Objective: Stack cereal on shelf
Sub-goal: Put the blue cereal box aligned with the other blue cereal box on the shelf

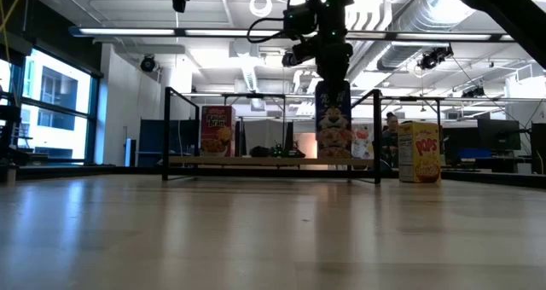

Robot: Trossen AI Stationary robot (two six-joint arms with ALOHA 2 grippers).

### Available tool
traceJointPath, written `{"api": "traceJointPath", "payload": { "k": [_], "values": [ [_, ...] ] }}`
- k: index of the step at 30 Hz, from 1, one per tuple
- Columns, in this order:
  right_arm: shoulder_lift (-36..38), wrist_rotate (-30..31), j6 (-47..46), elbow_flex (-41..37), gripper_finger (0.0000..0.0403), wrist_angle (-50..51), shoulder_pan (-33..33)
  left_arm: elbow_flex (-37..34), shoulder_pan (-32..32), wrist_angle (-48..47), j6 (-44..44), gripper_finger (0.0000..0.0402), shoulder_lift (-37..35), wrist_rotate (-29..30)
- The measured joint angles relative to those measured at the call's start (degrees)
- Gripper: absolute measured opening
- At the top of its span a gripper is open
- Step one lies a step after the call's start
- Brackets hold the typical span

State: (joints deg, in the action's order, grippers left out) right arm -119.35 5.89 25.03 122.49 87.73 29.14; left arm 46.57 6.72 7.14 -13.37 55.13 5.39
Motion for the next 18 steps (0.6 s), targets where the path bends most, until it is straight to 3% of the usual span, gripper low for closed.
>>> {"api": "traceJointPath", "payload": {
  "k": [7,18],
  "values": [
    [0.0,-0.4,0.4,-6.7,0.0117,-0.2,-0.4,0.0,0.0,0.0,0.4,0.0209,0.0,0.0],
    [0.1,2.2,3.0,-6.9,0.0117,-4.8,0.6,0.0,0.0,0.0,1.5,0.0209,0.0,0.3]
  ]
}}
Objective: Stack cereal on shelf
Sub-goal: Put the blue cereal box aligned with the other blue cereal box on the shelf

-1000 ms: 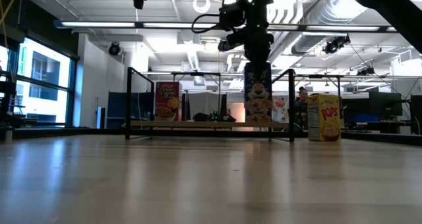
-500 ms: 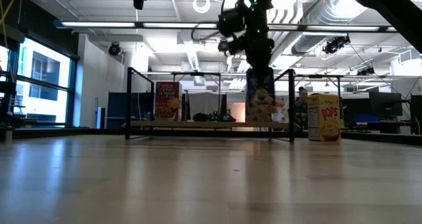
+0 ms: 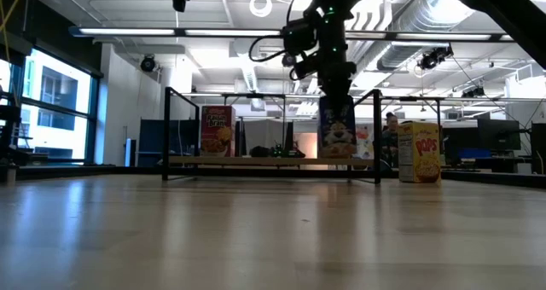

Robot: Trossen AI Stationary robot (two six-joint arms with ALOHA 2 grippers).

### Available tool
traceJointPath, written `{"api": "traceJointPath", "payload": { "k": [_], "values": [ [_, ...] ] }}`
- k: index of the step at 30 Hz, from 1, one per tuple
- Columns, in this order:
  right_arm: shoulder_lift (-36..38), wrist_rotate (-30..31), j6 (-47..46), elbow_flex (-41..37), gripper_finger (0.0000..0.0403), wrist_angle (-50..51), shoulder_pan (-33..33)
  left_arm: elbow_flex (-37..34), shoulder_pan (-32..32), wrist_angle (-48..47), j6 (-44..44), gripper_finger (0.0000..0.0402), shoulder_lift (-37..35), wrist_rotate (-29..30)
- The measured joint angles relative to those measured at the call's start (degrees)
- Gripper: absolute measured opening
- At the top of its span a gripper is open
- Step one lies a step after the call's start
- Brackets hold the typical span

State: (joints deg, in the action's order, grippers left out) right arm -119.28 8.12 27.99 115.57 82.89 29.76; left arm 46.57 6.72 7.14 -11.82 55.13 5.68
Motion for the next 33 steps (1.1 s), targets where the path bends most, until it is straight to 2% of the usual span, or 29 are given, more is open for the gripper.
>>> {"api": "traceJointPath", "payload": {
  "k": [3,8,27,33],
  "values": [
    [0.0,1.7,0.8,0.0,0.0117,0.0,-0.1,0.0,0.0,0.0,0.0,0.0209,0.0,0.0],
    [0.0,-0.9,0.6,0.0,0.0117,0.0,-0.1,0.0,0.0,0.0,0.0,0.0209,0.0,0.1],
    [0.0,-0.2,-0.8,0.0,0.0118,0.1,0.3,0.0,0.0,0.0,0.0,0.0209,0.0,0.1],
    [0.0,0.4,-0.9,0.0,0.0155,-0.4,0.4,0.0,0.0,0.0,0.0,0.0209,0.0,0.1]
  ]
}}
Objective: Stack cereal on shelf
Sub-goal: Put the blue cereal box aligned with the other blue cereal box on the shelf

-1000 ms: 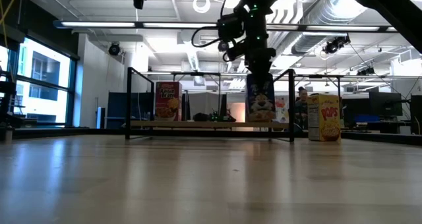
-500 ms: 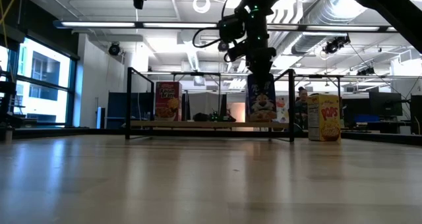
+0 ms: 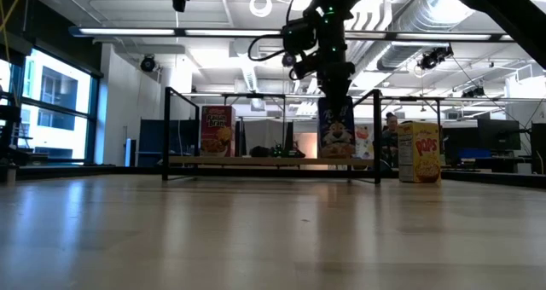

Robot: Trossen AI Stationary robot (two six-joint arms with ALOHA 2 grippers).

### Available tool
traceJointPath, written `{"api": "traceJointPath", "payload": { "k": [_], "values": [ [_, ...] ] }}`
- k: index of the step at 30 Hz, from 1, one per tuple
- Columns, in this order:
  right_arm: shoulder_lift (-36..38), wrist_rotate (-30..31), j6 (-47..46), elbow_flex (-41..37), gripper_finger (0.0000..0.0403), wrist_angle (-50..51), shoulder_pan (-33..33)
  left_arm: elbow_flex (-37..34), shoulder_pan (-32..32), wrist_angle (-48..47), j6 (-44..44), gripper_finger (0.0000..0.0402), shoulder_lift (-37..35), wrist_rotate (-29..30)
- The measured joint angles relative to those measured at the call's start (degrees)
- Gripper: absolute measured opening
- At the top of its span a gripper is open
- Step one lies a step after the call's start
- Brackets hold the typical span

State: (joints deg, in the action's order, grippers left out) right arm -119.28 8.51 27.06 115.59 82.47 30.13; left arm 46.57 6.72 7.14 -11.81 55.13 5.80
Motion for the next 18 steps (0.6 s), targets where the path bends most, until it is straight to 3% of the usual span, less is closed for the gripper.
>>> {"api": "traceJointPath", "payload": {
  "k": [9,18],
  "values": [
    [0.0,2.0,0.2,0.0,0.0242,0.0,0.0,0.0,0.0,0.0,0.0,0.0209,0.0,0.0],
    [0.0,2.0,0.2,1.9,0.0252,3.4,0.0,0.0,0.0,0.0,0.0,0.0209,0.0,0.0]
  ]
}}
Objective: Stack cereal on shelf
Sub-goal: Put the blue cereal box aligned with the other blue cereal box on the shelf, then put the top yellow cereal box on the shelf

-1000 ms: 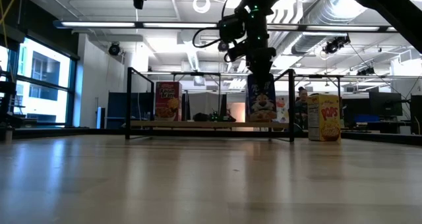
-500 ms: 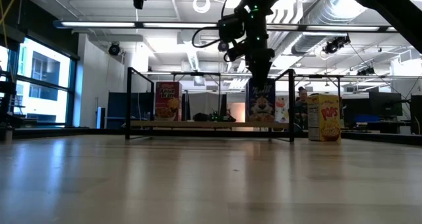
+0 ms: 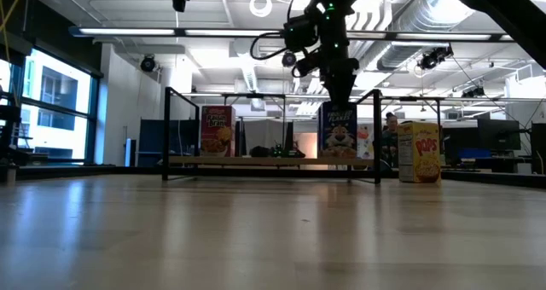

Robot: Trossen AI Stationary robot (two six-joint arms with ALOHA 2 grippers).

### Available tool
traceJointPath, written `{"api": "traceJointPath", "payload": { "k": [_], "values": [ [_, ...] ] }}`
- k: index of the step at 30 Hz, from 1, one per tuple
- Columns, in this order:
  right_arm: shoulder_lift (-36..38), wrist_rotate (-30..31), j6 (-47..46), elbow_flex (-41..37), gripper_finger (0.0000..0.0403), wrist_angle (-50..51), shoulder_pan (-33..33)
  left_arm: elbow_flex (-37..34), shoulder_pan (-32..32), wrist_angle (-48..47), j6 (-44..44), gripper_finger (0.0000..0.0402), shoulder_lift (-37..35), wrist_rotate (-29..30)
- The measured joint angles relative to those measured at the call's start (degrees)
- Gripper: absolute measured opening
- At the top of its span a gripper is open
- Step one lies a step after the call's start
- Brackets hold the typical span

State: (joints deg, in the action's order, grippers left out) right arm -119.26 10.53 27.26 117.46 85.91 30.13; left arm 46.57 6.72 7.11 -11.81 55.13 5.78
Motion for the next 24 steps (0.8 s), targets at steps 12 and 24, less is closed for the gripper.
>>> {"api": "traceJointPath", "payload": {
  "k": [12,24],
  "values": [
    [0.0,-4.3,-6.7,14.2,0.0252,4.1,0.2,0.0,0.0,0.0,0.0,0.0209,0.0,0.0],
    [15.1,-14.0,-21.5,2.9,0.0252,2.2,-3.5,0.0,0.0,-0.4,1.6,0.0209,0.0,-3.8]
  ]
}}
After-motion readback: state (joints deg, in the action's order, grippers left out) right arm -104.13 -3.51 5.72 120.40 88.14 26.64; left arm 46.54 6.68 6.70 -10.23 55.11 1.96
